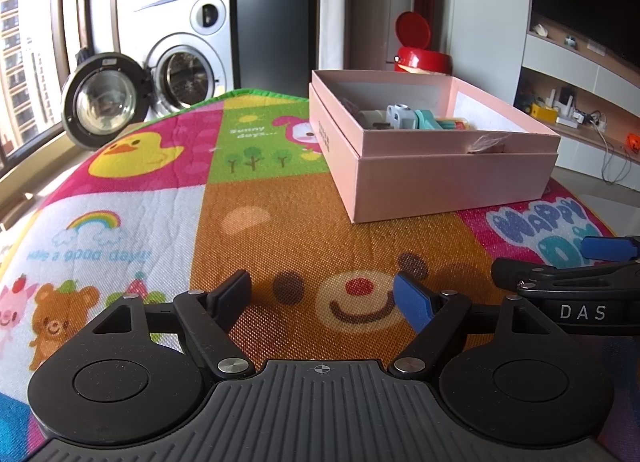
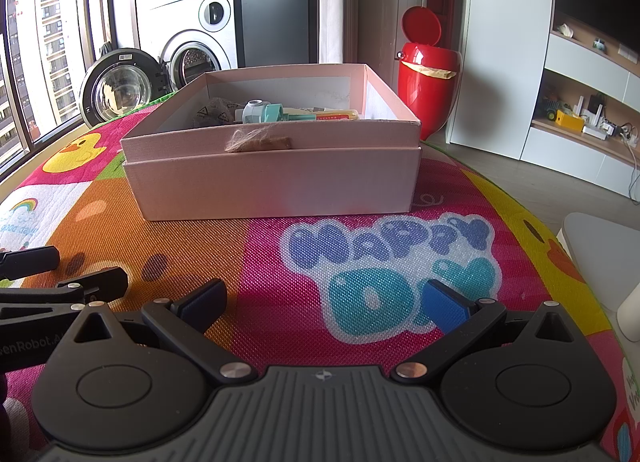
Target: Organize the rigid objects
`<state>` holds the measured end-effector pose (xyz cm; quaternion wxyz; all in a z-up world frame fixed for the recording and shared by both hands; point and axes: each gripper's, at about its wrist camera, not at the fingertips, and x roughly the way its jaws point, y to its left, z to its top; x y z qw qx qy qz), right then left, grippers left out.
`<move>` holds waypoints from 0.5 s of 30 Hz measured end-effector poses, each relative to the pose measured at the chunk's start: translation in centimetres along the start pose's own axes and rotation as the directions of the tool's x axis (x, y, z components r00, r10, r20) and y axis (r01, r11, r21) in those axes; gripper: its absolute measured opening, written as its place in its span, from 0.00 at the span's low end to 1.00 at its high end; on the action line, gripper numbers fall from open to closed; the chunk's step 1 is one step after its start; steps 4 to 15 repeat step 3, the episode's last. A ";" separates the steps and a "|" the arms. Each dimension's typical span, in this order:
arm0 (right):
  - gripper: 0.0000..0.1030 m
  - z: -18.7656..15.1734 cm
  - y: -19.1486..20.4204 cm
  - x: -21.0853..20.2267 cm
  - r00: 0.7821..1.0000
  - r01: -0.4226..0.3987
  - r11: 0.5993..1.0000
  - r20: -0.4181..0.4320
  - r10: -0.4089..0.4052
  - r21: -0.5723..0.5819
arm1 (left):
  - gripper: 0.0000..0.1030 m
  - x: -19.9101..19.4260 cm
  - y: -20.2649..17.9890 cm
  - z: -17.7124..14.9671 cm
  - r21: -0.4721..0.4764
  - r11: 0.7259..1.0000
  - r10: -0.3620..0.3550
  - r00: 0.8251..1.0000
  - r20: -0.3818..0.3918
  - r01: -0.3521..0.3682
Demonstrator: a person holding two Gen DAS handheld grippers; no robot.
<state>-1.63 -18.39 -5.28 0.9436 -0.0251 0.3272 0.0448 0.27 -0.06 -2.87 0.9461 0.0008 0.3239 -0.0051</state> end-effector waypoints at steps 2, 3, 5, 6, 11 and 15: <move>1.00 0.0 0.0 0.0 1.000 0.000 1.000 0.000 0.000 0.000 | 0.81 0.0 0.1 0.0 -0.006 1.000 -0.005 1.000 0.001 0.005; 1.00 0.0 0.0 0.0 1.000 0.000 1.000 0.000 0.000 0.000 | 0.81 0.0 0.1 0.0 -0.005 1.000 -0.004 1.000 0.001 0.004; 1.00 0.0 0.0 0.0 1.000 0.000 1.000 0.000 0.000 0.000 | 0.81 0.0 0.1 0.0 -0.005 1.000 -0.004 1.000 0.001 0.004; 1.00 0.0 0.0 0.0 1.000 0.000 1.000 0.000 0.000 0.000 | 0.81 0.0 0.1 0.0 -0.005 1.000 -0.004 1.000 0.001 0.004; 1.00 0.0 0.0 0.0 1.000 0.000 1.000 0.000 0.000 0.000 | 0.81 0.0 0.1 0.0 -0.005 1.000 -0.004 1.000 0.001 0.004; 1.00 0.0 0.0 0.0 1.000 0.000 1.000 0.000 0.000 0.000 | 0.81 0.0 0.1 0.0 -0.005 1.000 -0.004 1.000 0.001 0.004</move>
